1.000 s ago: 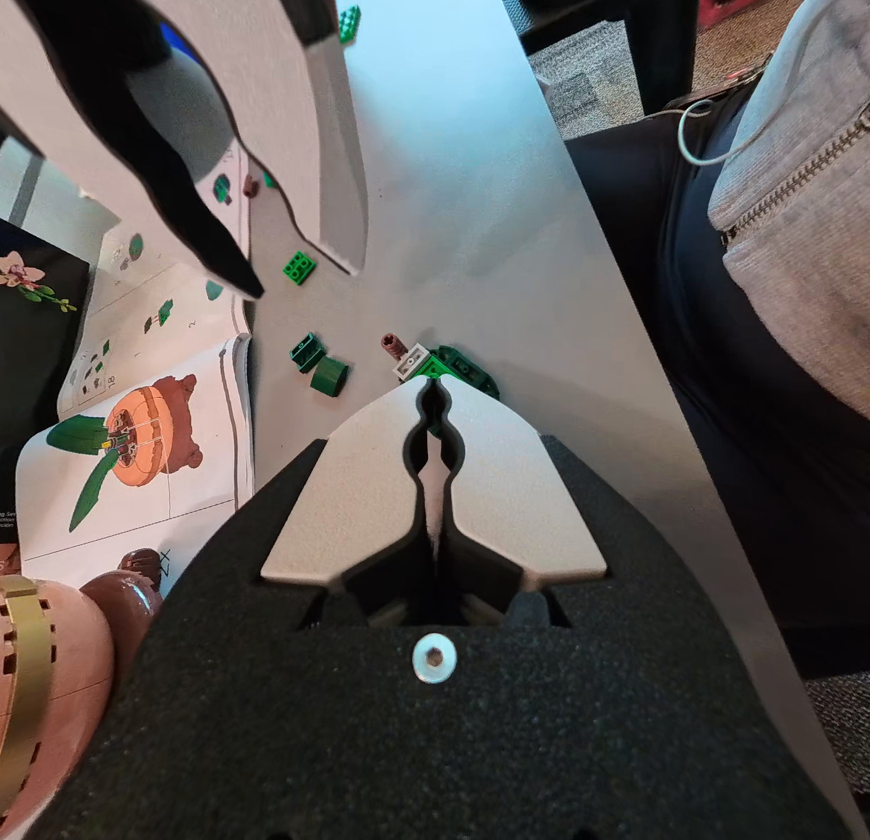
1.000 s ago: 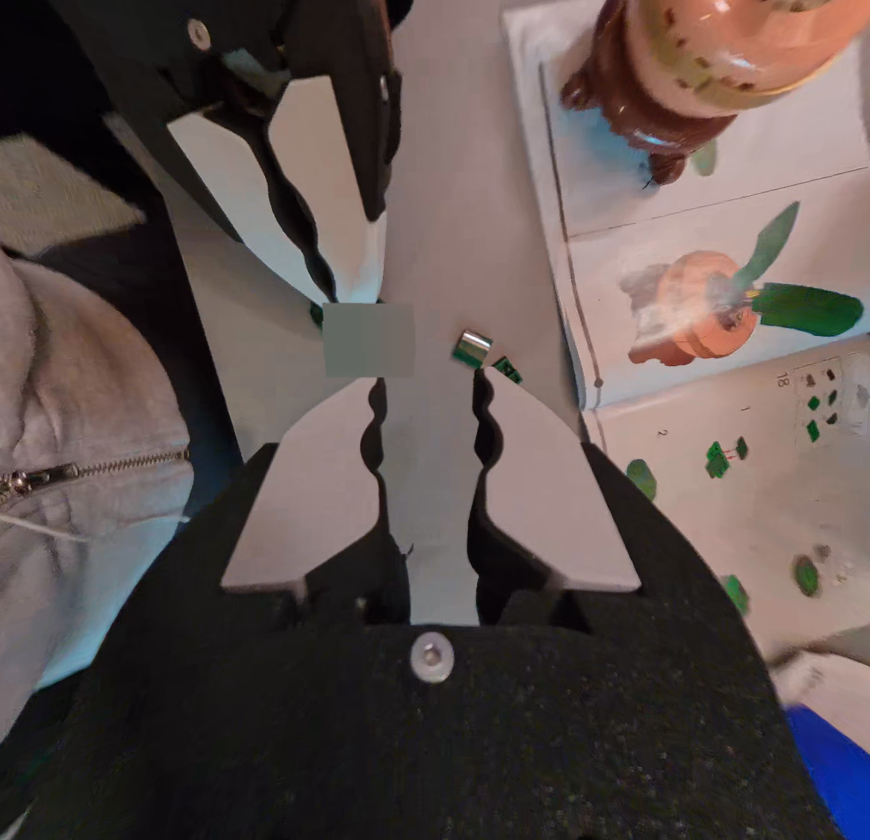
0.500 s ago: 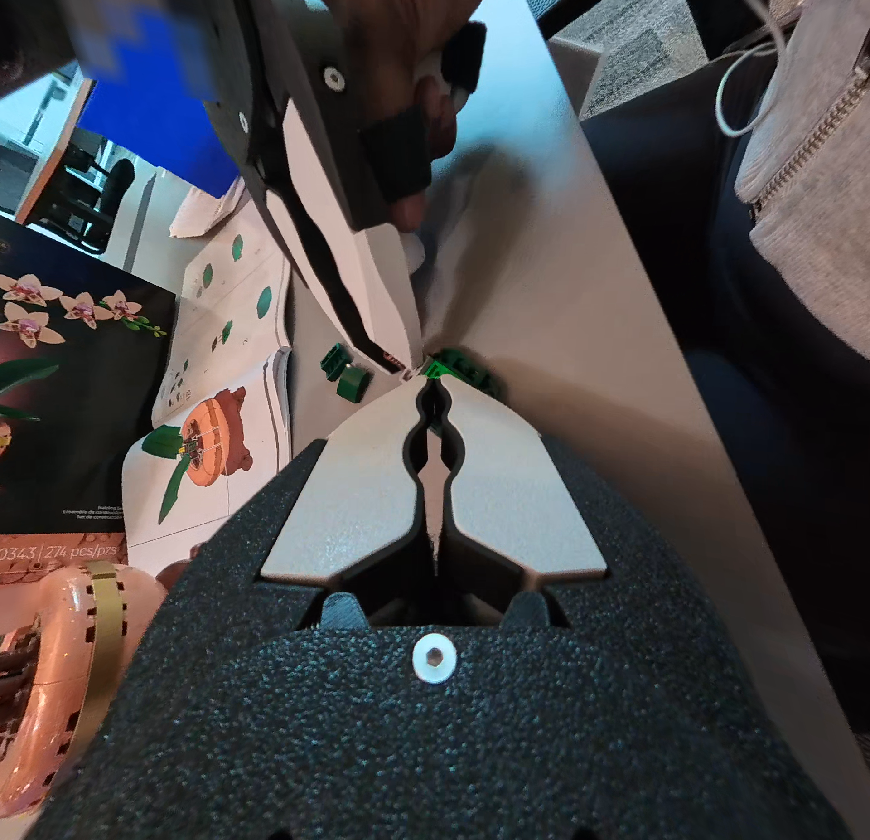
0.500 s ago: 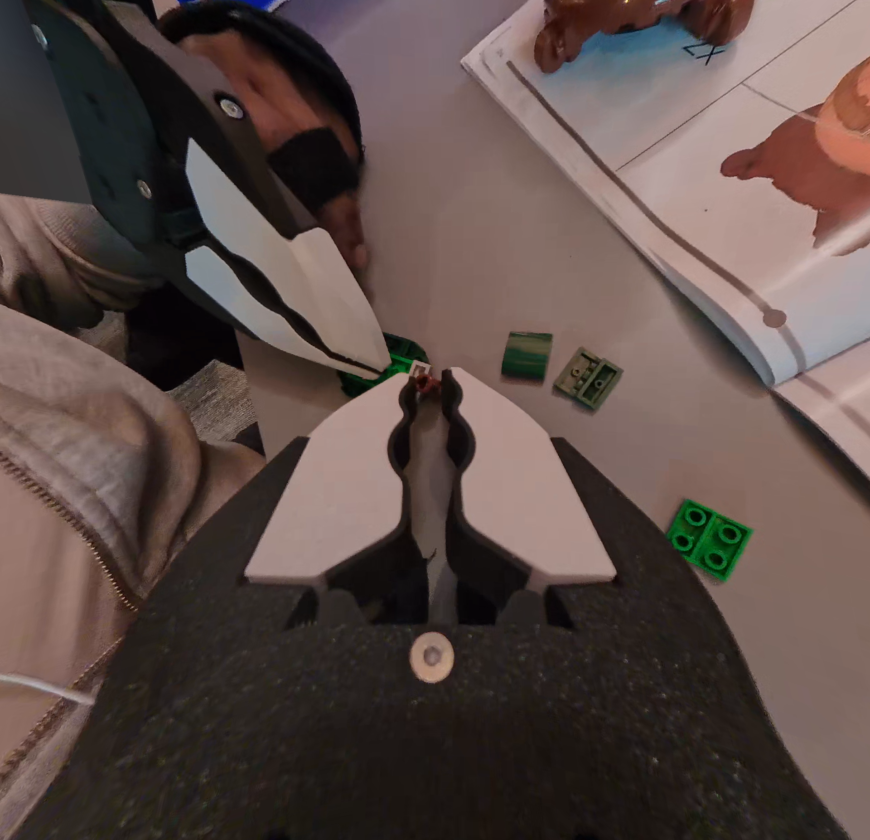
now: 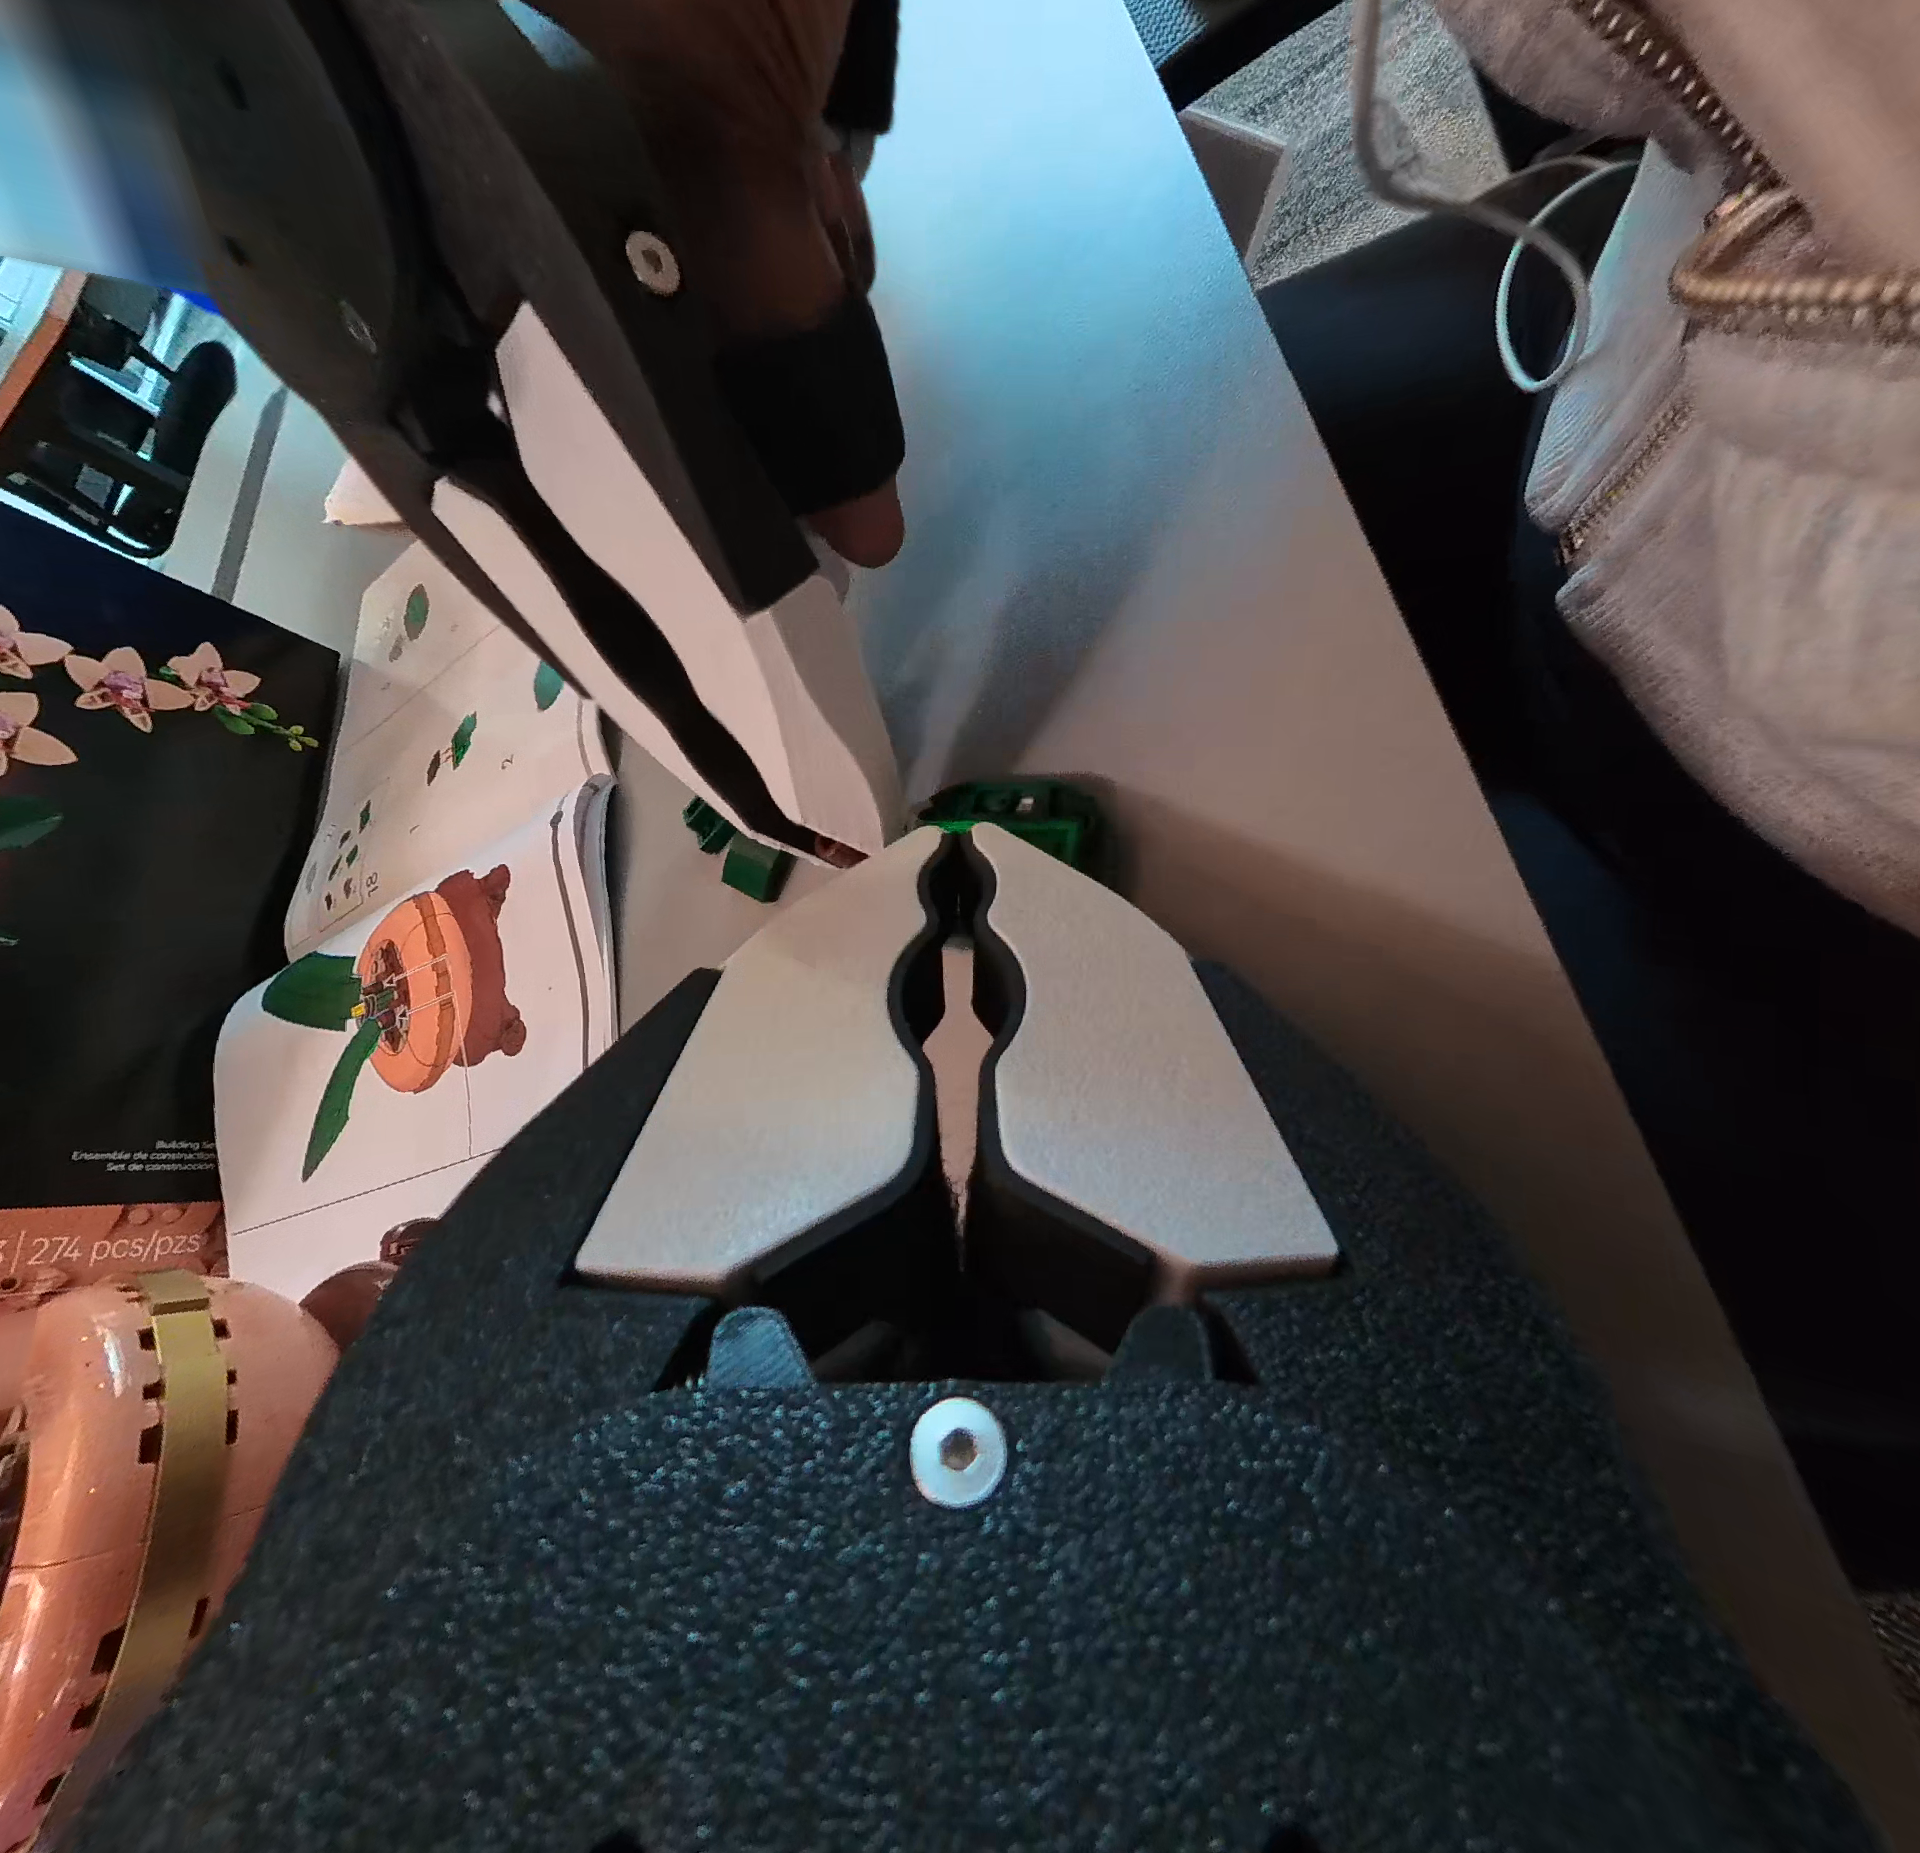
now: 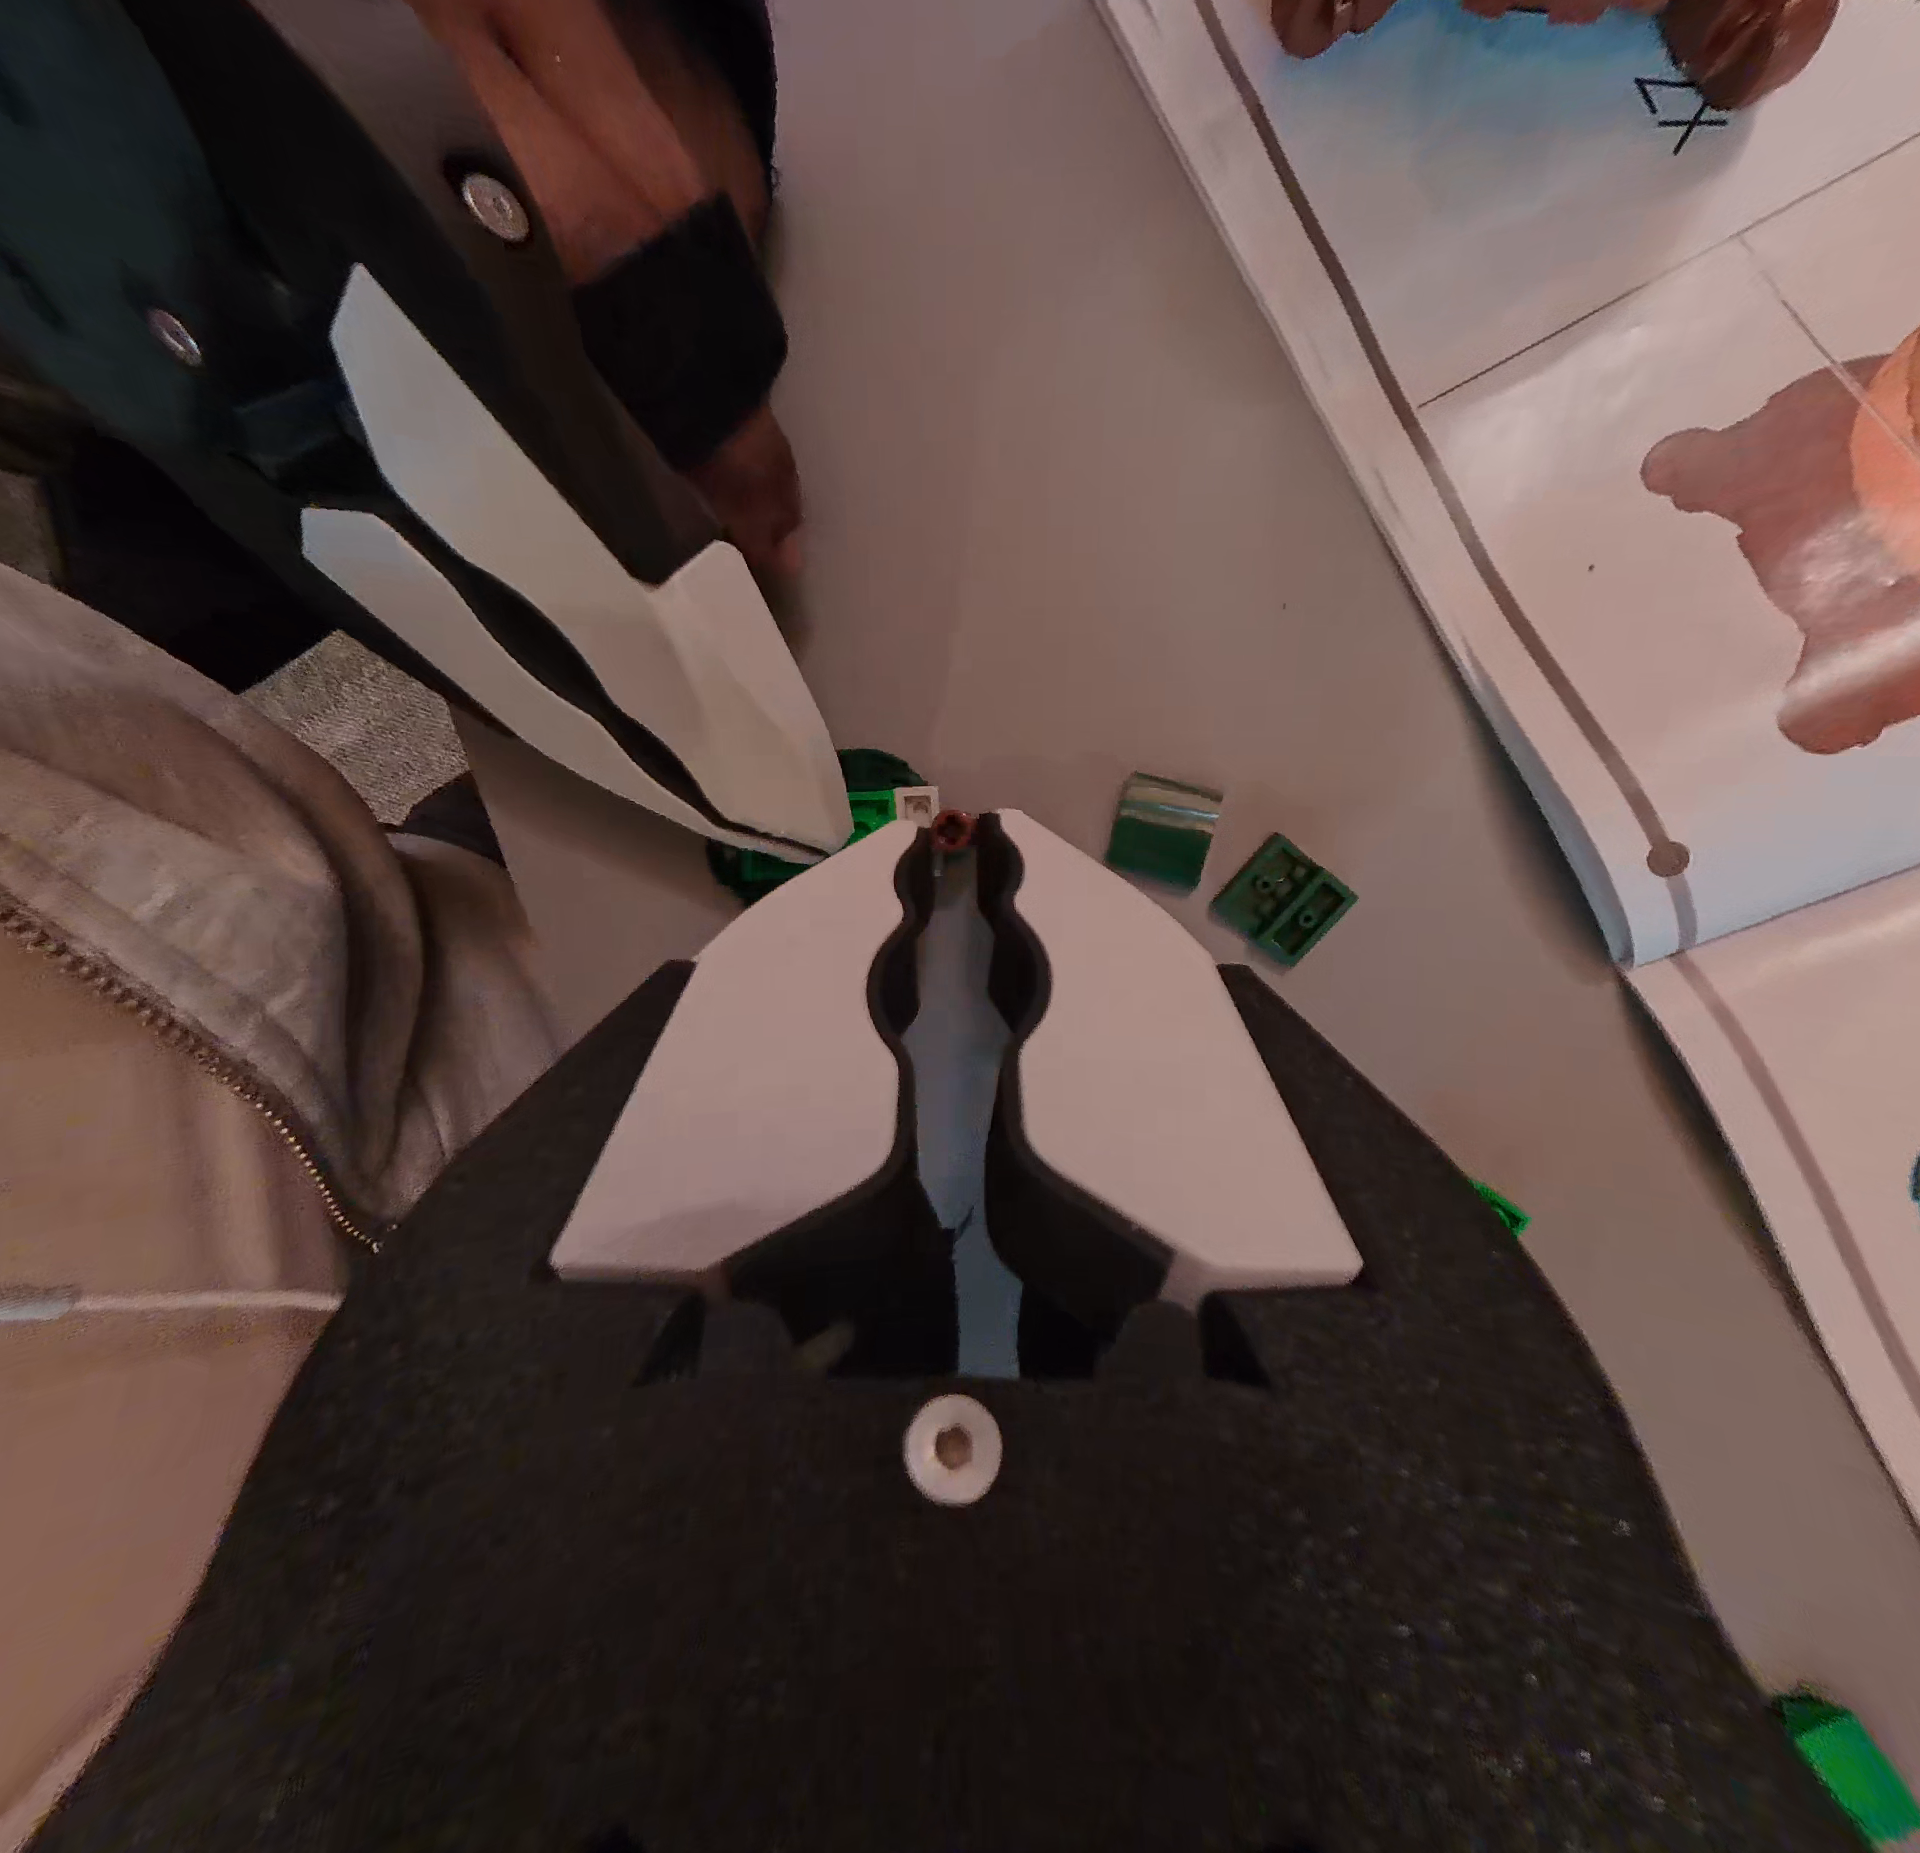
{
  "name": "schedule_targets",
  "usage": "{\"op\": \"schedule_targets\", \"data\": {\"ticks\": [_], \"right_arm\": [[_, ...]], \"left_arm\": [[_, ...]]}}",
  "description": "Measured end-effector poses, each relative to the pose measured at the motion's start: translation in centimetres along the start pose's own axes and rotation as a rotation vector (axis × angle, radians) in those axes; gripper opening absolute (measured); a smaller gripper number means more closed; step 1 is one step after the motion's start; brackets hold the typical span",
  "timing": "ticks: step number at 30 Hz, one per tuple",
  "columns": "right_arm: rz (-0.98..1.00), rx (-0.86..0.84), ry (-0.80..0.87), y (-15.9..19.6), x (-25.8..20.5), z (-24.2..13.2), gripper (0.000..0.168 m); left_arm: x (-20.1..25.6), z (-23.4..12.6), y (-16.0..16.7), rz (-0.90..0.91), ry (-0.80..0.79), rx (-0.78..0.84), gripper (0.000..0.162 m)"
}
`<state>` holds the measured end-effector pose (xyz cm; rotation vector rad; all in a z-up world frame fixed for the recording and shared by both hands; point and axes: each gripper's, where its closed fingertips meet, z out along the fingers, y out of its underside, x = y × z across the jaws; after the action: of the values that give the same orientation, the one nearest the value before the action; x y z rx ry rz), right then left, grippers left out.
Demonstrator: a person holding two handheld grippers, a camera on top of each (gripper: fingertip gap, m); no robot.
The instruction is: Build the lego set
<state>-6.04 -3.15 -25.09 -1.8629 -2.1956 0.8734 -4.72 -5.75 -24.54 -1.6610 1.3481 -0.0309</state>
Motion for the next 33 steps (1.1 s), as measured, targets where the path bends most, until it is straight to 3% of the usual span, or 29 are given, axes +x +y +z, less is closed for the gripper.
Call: {"op": "schedule_targets", "data": {"ticks": [8, 10, 11, 14, 21, 33], "right_arm": [[-0.04, 0.009, 0.033, -0.2, 0.0, 0.1, 0.007], [-0.027, 0.049, 0.037, -0.2, 0.6, -0.2, 0.025], [0.001, 0.093, 0.009, -0.3, 0.7, -0.6, 0.041], [0.031, 0.237, -0.104, -0.5, 0.7, -2.1, 0.047], [-0.056, 0.209, -0.139, -0.1, 0.3, -2.3, 0.036], [-0.15, 0.126, -0.125, -0.9, 0.6, 0.2, 0.007]], "left_arm": [[0.0, 0.0, -0.1, 0.008, -0.005, 0.001, 0.0], [0.0, -0.1, -0.1, 0.014, -0.013, 0.001, 0.0], [-0.1, -0.1, 0.0, 0.016, -0.021, -0.001, 0.0], [-0.2, -0.1, -0.1, 0.08, -0.064, 0.006, 0.0], [-1.0, -0.1, 0.0, 0.106, -0.132, 0.007, 0.0], [-4.5, -3.3, 0.0, -0.154, -0.377, 0.067, 0.0]]}}
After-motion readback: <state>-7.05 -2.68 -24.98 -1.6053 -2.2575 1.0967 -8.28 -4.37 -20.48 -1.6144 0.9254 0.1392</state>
